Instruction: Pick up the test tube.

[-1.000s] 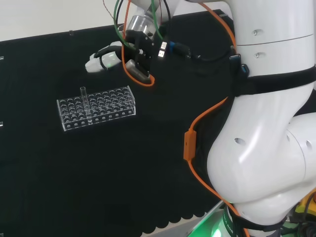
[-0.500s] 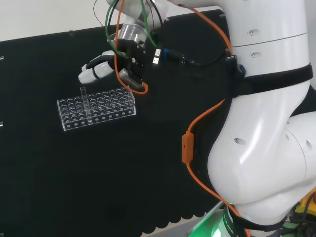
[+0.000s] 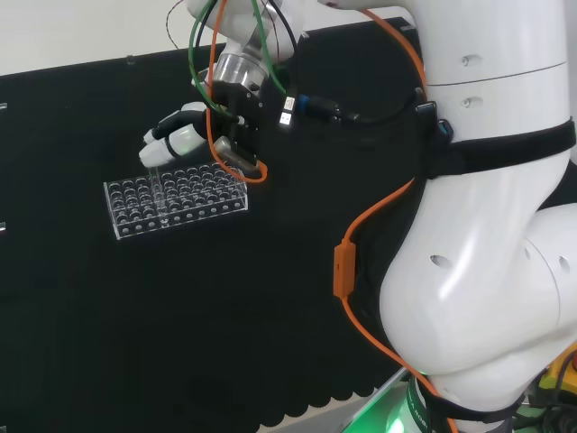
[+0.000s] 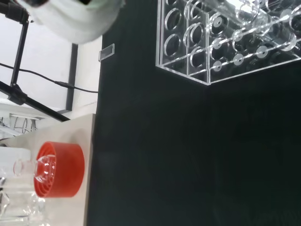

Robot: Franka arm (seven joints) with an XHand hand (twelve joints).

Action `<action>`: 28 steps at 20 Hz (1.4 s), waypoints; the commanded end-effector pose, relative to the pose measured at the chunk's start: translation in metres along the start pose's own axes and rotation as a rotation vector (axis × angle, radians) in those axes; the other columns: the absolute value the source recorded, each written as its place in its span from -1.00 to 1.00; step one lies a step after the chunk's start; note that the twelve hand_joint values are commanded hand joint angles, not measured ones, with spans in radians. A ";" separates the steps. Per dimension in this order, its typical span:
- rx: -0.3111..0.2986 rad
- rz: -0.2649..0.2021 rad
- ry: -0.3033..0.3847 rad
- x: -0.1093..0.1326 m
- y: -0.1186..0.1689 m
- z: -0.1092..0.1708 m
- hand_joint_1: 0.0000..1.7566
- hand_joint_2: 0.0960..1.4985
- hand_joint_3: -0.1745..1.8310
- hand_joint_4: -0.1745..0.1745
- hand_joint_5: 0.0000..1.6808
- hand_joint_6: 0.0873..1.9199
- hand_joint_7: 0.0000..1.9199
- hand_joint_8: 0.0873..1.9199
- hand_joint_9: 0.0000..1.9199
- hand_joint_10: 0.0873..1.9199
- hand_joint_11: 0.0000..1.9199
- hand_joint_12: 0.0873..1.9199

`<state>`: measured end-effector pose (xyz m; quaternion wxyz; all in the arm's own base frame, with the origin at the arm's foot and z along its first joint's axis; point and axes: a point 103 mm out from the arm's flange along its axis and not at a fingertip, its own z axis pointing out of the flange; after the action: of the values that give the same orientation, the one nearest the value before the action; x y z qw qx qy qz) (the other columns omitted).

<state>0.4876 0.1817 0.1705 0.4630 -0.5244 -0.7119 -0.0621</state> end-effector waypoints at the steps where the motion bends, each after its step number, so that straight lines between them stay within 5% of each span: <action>1: -0.016 -0.013 -0.101 0.007 -0.005 0.016 0.03 -0.18 -0.19 -0.19 -0.48 -0.54 -0.56 -0.34 -0.71 -0.14 -1.00 0.48; 19: -0.050 0.051 -0.257 -0.007 0.020 0.009 0.16 -0.22 -0.09 -0.30 -0.41 -0.23 -0.40 -0.31 -0.58 -0.15 -1.00 0.59; 28: -0.072 0.050 -0.255 -0.004 0.020 0.007 0.21 -0.23 -0.04 -0.34 -0.31 -0.11 -0.25 -0.31 -0.50 -0.17 -0.97 0.63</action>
<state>0.4987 0.1893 0.1550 0.3507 -0.5617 -0.7493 -0.0048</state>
